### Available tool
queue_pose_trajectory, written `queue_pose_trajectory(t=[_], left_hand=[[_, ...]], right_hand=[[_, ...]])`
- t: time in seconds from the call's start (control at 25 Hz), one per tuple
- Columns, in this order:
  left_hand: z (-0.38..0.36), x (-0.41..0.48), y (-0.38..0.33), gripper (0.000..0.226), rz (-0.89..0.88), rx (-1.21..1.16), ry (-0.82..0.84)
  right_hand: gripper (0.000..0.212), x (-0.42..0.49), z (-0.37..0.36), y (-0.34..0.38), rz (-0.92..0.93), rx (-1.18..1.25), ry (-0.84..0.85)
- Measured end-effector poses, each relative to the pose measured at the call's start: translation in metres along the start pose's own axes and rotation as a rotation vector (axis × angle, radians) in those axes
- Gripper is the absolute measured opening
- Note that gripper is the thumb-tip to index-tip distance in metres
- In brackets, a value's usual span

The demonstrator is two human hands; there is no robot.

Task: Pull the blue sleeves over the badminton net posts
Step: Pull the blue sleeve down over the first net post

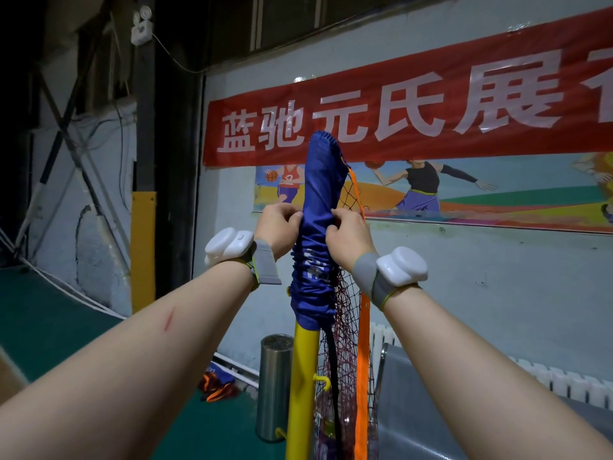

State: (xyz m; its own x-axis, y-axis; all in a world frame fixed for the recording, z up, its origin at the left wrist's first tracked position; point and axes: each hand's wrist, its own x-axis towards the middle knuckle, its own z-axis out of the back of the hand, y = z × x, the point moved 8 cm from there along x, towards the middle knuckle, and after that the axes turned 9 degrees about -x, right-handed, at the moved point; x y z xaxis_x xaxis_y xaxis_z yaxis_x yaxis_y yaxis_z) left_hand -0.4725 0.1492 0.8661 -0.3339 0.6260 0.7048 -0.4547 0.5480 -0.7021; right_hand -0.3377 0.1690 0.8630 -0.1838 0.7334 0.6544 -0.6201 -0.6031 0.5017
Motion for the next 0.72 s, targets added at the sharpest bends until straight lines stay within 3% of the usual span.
queue_pose_trajectory(t=[0.2, 0.72], left_hand=[[-0.003, -0.012, -0.004, 0.028, -0.010, -0.034, 0.130], [0.023, -0.029, 0.052, 0.030, 0.148, -0.095, 0.224]], right_hand=[[0.049, -0.007, -0.007, 0.000, -0.019, 0.035, -0.015], [0.050, -0.042, -0.004, 0.013, -0.125, -0.041, -0.215]])
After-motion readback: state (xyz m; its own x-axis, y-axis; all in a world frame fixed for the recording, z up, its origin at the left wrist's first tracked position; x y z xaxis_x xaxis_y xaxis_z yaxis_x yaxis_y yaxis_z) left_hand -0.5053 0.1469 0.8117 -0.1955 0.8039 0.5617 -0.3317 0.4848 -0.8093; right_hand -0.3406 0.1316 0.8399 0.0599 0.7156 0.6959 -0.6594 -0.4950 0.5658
